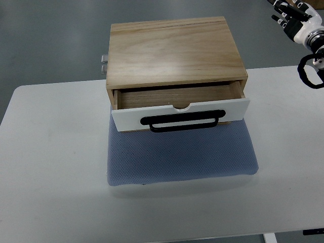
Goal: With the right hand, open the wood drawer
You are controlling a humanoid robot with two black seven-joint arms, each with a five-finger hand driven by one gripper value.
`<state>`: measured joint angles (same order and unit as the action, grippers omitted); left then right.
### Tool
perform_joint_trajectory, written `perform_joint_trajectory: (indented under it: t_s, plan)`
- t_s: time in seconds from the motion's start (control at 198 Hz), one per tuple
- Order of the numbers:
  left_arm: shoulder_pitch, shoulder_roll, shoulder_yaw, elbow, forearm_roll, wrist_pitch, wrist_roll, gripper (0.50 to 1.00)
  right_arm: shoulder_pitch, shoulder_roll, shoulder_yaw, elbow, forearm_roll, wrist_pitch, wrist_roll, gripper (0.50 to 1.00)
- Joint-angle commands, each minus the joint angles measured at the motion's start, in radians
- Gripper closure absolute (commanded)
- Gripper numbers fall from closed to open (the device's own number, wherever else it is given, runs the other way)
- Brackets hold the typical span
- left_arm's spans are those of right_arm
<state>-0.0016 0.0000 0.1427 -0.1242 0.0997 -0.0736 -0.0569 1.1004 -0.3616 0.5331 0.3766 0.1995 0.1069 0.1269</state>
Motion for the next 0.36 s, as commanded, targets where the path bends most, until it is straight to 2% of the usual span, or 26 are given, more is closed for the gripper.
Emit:
perform_joint_trajectory:
  t_s: [0.0, 0.358]
  plan:
    - [0.000, 0.000, 0.000, 0.000, 0.000, 0.000, 0.000, 0.500, -0.022, 0.024, 0.010, 0.001, 0.000, -0.001, 0.000, 0.556]
    - [0.000, 0.000, 0.000, 0.000, 0.000, 0.000, 0.000, 0.500, -0.079, 0.053, 0.011, 0.001, 0.000, -0.001, 0.002, 0.556]
